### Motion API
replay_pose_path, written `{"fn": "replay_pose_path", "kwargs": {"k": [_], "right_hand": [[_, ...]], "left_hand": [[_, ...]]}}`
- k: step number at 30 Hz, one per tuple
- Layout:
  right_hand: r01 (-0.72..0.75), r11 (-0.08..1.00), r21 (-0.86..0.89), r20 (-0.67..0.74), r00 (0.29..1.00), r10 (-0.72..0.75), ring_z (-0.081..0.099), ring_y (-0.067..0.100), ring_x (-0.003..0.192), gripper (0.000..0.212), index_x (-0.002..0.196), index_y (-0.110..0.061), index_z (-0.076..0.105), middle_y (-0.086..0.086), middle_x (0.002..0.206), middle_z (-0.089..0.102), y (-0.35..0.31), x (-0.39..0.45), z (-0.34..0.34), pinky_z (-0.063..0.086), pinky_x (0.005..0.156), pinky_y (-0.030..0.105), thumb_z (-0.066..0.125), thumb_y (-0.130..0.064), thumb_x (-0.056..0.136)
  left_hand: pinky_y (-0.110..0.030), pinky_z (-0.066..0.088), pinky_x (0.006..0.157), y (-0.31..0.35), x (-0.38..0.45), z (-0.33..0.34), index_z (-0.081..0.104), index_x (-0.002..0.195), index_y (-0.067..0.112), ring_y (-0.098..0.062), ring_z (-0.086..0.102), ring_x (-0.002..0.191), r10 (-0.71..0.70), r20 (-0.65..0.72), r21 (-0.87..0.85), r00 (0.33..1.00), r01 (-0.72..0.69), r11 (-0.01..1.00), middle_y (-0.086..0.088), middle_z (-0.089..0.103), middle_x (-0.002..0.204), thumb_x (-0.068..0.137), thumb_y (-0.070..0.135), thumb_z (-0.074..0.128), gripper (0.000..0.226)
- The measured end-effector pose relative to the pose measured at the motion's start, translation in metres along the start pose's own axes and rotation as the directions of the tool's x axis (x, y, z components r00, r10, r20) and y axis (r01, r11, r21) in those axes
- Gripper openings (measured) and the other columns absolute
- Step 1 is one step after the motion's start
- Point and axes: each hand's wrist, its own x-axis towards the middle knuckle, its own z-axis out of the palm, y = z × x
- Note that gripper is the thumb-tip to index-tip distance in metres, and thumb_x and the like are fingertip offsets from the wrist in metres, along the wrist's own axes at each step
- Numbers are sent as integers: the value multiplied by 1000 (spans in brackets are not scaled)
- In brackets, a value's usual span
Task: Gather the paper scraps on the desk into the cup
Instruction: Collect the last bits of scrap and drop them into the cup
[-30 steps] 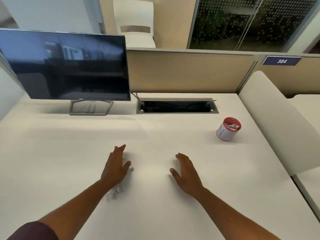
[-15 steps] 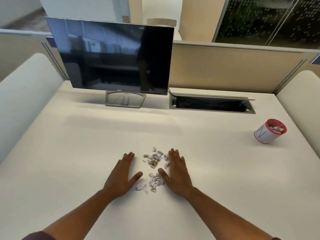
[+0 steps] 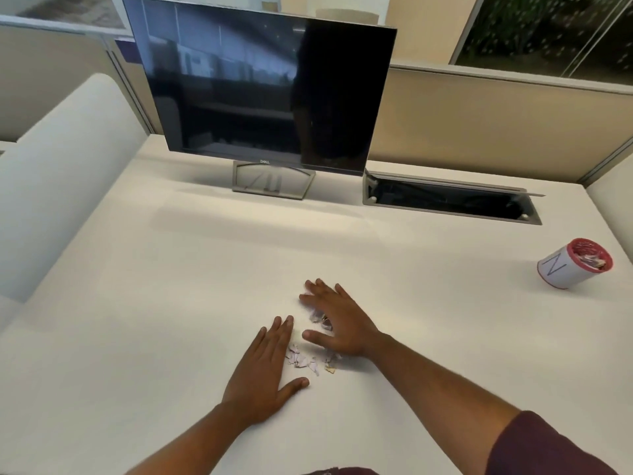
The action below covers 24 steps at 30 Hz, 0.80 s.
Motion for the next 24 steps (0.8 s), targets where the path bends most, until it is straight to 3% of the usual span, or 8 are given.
{"fn": "replay_pose_path", "kwargs": {"k": [7,11,14,16,20,24], "right_hand": [[116,993,23,24,993,-117,7,4,158,82,158,-34,32,-16,171,16,-16,-62,17,16,129,43,61,-69,90],[-49,992,113,-160,985,67,12,10,159,93,161,-33,22,-14,171,13,-20,-97,25,27,126,41,66,-68,87],[-275,957,-88,-277,930,242,6,18,160,106,165,-16,7,-1,174,5,-19,-126,42,15,128,39,53,-76,90],[-343,917,-202,-271,919,285,1,23,161,109,164,-8,-1,6,174,-2,-23,-137,55,7,127,43,43,-78,93],[-378,899,-220,-231,916,328,-8,22,160,101,162,-6,-10,7,173,-9,-33,-122,63,0,126,46,31,-73,99],[-318,919,-235,-136,947,292,-20,16,158,96,160,-12,-22,4,172,-15,-37,-92,55,-6,127,45,21,-73,100]], "left_hand": [[-42,7,122,5,-4,2,-1,159,8,-26,-6,155,86,62,135,994,-93,986,-8,-7,168,100,66,30,88],[-40,5,122,15,-10,4,-4,159,8,-25,-8,155,112,59,91,992,-117,989,-5,-10,168,100,66,31,89],[-43,8,122,20,-22,8,3,158,5,-29,-3,155,-7,24,102,1000,5,995,-11,-4,168,99,66,34,91],[-46,9,122,23,-26,11,5,158,1,-33,-2,155,-111,17,147,994,107,983,-17,-2,167,99,65,32,91],[-46,3,123,28,-12,14,-4,157,4,-28,-14,154,-165,52,132,985,157,979,-12,-13,167,102,58,21,82],[-44,-2,124,29,13,11,-16,156,11,-19,-24,152,-84,99,103,991,74,992,-2,-22,165,103,49,16,73]]}}
